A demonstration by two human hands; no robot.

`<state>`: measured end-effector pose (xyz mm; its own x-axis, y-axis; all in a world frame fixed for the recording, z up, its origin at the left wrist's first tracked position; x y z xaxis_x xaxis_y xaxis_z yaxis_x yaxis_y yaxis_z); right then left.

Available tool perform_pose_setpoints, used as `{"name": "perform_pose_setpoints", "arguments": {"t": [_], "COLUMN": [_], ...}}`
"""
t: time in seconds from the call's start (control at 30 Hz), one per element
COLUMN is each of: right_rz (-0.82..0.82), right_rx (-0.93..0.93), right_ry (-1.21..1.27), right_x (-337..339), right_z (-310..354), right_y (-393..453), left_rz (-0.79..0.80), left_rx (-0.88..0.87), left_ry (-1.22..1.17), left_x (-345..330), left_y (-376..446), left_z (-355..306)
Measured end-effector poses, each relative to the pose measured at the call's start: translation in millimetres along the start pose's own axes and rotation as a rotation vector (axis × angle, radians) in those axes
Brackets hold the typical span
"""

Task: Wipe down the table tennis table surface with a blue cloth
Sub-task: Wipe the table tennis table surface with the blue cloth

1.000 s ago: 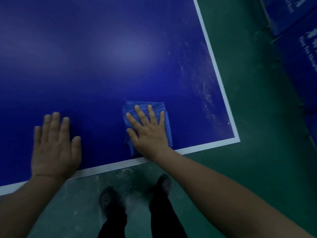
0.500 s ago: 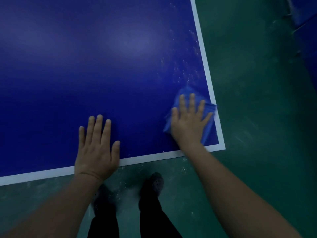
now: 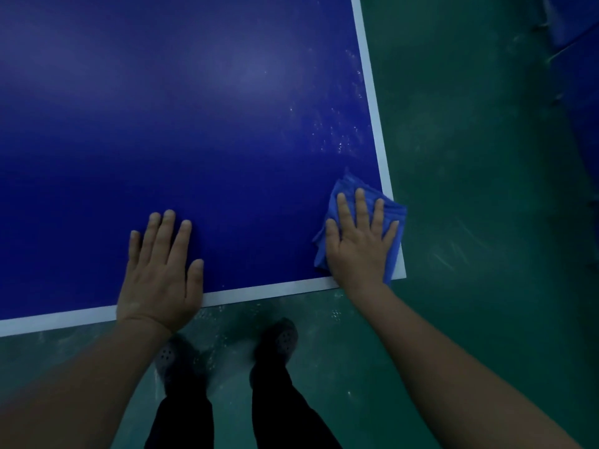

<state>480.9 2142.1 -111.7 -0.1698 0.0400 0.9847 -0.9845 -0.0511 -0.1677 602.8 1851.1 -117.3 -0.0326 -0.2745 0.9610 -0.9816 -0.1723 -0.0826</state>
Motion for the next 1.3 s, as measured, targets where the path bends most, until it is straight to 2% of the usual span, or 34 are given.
{"name": "perform_pose_setpoints", "arguments": {"t": [0.03,0.1,0.17,0.23,0.3,0.33,0.4,0.43,0.47,0.53,0.6,0.63,0.7,0.77,0.8,0.83,0.93,0.97,1.0,1.03,1.13,1.2,1.27,1.3], "right_rz": [-0.001,-0.026,-0.087,-0.145,-0.215,-0.233,-0.127,-0.116,-0.162,-0.332,-0.411,-0.423,-0.343,-0.286,-0.294,-0.315,-0.357,-0.353,-0.369,-0.407,-0.393,-0.345,-0.316,-0.344], "right_rx": [0.055,0.339,0.599,0.662,0.491,0.312,-0.093,-0.243,-0.313,-0.282,-0.063,0.068,0.348,0.543,0.530,0.428,-0.031,-0.114,-0.112,-0.023,0.520,0.806,0.903,0.858], "right_ry": [0.006,-0.008,-0.007,0.013,0.060,0.076,0.090,0.111,0.142,0.246,0.275,0.281,0.196,0.037,0.025,0.047,0.085,0.105,0.118,0.129,0.133,0.105,0.080,0.069], "right_x": [-1,-7,-7,0,18,29,43,51,62,77,74,66,39,17,17,21,34,32,30,25,0,-6,-2,2], "right_z": [16,44,37,5,-33,-58,-108,-123,-126,-106,-57,-31,12,18,6,-10,-47,-38,-16,14,104,118,109,102], "right_y": [-9,-38,-51,-30,13,39,77,85,88,83,63,48,11,-11,-4,12,47,45,35,20,-44,-54,-27,-8], "left_rz": [0.001,-0.007,-0.011,-0.013,-0.013,-0.009,-0.010,-0.019,-0.036,-0.089,-0.131,-0.140,-0.139,-0.128,-0.116,-0.104,-0.097,-0.106,-0.111,-0.107,-0.081,-0.076,-0.067,-0.063], "left_rx": [-0.002,-0.001,-0.001,-0.002,-0.004,-0.004,0.005,0.011,0.018,0.029,0.033,0.035,0.063,0.099,0.106,0.106,0.067,0.062,0.057,0.055,0.056,0.052,0.056,0.061], "left_ry": [-0.002,-0.009,-0.012,-0.010,-0.014,-0.020,-0.042,-0.069,-0.112,-0.195,-0.202,-0.184,-0.133,-0.079,-0.052,-0.026,0.005,0.009,0.014,0.019,0.037,0.047,0.070,0.081], "left_x": [0,1,1,1,1,1,4,5,8,16,25,28,33,36,36,35,31,30,29,28,27,27,27,26], "left_y": [0,1,0,0,1,1,1,1,1,-2,-8,-12,-20,-26,-28,-29,-30,-30,-29,-28,-29,-28,-28,-29], "left_z": [0,0,-1,-1,-1,-1,-1,0,1,5,14,20,38,60,69,75,80,81,79,80,84,85,85,85]}}
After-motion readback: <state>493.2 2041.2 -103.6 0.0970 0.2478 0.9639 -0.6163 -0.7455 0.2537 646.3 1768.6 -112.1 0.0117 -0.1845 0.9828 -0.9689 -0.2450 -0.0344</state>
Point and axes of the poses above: each hand's wrist, its own y-axis towards the middle knuckle, its own x-axis out of the back of the hand, z = x × y, the point moved 5 cm from there along y, towards the middle knuckle, and after that the axes turned 2 degrees about -z, right-handed, at the moved point
